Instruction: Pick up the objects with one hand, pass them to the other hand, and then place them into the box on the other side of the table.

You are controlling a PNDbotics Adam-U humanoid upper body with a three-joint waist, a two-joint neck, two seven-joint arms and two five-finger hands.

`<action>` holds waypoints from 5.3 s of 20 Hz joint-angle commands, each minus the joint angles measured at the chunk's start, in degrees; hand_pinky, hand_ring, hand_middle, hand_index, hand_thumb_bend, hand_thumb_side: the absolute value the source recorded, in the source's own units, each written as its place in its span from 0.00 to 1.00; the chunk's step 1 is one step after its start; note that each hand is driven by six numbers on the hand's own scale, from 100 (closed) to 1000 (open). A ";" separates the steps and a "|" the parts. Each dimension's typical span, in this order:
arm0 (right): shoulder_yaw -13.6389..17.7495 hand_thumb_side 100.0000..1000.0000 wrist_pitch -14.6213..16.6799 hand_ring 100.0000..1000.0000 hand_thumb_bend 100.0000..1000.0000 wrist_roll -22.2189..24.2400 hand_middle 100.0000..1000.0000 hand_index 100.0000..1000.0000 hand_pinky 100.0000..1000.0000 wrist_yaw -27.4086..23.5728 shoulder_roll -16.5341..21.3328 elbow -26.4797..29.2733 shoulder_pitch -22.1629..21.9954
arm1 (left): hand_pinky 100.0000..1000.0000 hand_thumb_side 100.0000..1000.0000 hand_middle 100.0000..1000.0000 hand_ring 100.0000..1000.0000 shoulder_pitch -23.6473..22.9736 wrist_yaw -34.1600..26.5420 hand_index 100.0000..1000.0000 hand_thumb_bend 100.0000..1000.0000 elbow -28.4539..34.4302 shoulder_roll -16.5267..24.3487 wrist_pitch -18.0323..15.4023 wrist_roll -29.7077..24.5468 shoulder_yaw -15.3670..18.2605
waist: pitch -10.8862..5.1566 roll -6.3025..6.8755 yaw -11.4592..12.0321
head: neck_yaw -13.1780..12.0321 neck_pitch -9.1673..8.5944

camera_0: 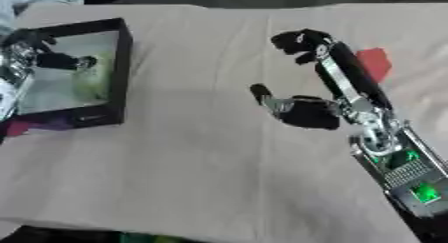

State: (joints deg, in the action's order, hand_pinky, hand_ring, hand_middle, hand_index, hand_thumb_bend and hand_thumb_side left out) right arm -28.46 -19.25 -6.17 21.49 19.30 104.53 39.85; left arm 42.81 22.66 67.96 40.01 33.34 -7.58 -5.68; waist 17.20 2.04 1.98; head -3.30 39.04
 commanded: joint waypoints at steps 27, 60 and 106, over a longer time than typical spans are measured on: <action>16.87 0.23 -0.49 0.85 0.42 23.66 0.81 0.85 0.79 -6.02 25.04 -22.22 10.30 | 0.71 0.28 0.63 0.66 -4.83 -19.01 0.73 0.40 21.91 4.27 -11.04 16.05 -0.80 | -0.48 0.72 -0.91 | 11.61 -2.87; 29.34 0.22 -3.27 0.84 0.53 18.66 0.80 0.85 0.78 -0.78 34.08 -47.66 10.50 | 0.70 0.27 0.60 0.63 -6.67 -20.77 0.71 0.40 26.83 4.69 -10.96 19.79 0.44 | 2.43 0.61 0.86 | 15.75 -6.08; 31.58 0.21 -2.88 0.82 0.51 8.07 0.76 0.84 0.76 -10.26 34.52 -53.34 9.50 | 0.70 0.29 0.59 0.63 -7.10 -21.79 0.68 0.38 27.33 4.10 -10.60 20.78 0.90 | 5.44 1.36 2.31 | 17.70 -7.43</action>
State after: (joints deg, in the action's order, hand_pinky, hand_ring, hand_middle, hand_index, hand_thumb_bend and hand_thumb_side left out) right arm 3.02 -21.98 2.23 10.92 52.16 50.88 48.43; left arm 35.28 1.01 94.48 42.48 22.87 12.98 -5.79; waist 23.69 3.50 4.30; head 14.25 32.51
